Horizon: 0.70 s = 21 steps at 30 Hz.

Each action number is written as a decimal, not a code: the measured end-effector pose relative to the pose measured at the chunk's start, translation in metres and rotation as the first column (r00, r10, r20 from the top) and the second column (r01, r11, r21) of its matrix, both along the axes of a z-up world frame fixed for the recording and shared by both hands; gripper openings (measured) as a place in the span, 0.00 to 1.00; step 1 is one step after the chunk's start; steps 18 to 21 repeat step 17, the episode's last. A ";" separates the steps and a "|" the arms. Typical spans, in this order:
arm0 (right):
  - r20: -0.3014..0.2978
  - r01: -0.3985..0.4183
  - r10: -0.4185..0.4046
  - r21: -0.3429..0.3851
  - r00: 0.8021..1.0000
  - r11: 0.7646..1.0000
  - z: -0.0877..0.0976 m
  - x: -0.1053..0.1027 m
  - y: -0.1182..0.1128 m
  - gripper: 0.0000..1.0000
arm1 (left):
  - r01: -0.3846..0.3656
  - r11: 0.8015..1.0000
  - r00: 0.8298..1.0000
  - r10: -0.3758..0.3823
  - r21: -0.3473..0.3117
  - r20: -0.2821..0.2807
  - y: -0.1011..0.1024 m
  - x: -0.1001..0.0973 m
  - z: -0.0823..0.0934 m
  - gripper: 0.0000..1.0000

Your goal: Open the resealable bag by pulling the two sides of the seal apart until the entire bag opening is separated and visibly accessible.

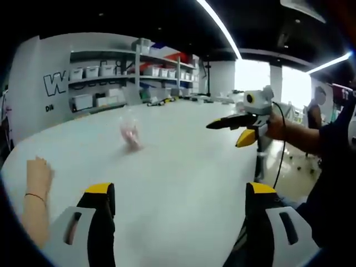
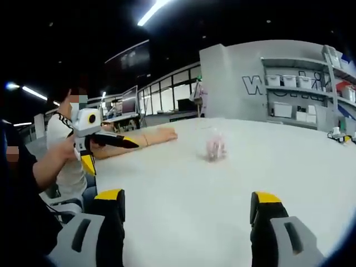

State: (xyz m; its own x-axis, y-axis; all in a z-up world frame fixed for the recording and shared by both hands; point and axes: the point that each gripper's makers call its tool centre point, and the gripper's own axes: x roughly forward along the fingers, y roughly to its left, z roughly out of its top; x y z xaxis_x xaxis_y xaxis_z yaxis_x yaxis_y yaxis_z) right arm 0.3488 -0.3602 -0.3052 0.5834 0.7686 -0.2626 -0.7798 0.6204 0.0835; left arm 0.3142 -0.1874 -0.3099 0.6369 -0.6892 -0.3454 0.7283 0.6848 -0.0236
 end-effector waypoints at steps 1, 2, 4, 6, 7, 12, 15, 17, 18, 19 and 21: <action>0.000 0.000 0.000 0.000 1.000 1.000 0.000 0.000 0.000 0.94 | -0.001 1.000 1.000 0.001 0.002 -0.002 0.000 0.001 -0.001 0.96; 0.001 -0.001 0.001 -0.003 1.000 1.000 0.000 0.000 0.001 0.94 | -0.001 1.000 1.000 0.001 0.004 -0.002 0.000 0.002 -0.001 0.96; 0.002 -0.002 0.002 -0.001 1.000 1.000 0.001 0.000 0.001 0.94 | 0.000 1.000 1.000 0.000 0.004 -0.007 -0.001 0.002 -0.002 0.96; 0.005 -0.003 0.003 -0.004 1.000 1.000 0.002 0.000 0.001 0.94 | 0.003 1.000 1.000 -0.003 0.005 0.000 -0.001 0.002 -0.001 0.96; 0.004 -0.003 0.003 -0.006 1.000 1.000 0.001 0.000 0.000 0.94 | 0.002 1.000 1.000 -0.002 0.002 -0.004 -0.001 0.002 -0.001 0.96; 0.002 0.002 -0.002 -0.004 1.000 1.000 -0.001 -0.004 0.000 0.93 | 0.002 1.000 1.000 -0.002 0.005 -0.005 -0.002 0.003 -0.002 0.95; -0.003 0.004 -0.004 0.001 1.000 1.000 -0.003 -0.004 -0.001 0.93 | 0.002 1.000 1.000 -0.002 0.007 -0.006 -0.002 0.003 -0.002 0.95; -0.006 0.004 -0.004 0.002 1.000 1.000 -0.004 -0.006 0.000 0.93 | 0.003 1.000 1.000 -0.003 0.007 -0.006 -0.002 0.003 -0.001 0.95; -0.006 0.004 -0.004 0.002 1.000 1.000 -0.004 -0.006 0.000 0.93 | 0.003 1.000 1.000 -0.003 0.007 -0.006 -0.002 0.003 -0.001 0.95; -0.006 0.004 -0.004 0.002 1.000 1.000 -0.004 -0.006 0.000 0.93 | 0.003 1.000 1.000 -0.003 0.007 -0.006 -0.002 0.003 -0.001 0.95; -0.006 0.004 -0.004 0.002 1.000 1.000 -0.004 -0.006 0.000 0.93 | 0.003 1.000 1.000 -0.003 0.007 -0.006 -0.002 0.003 -0.001 0.95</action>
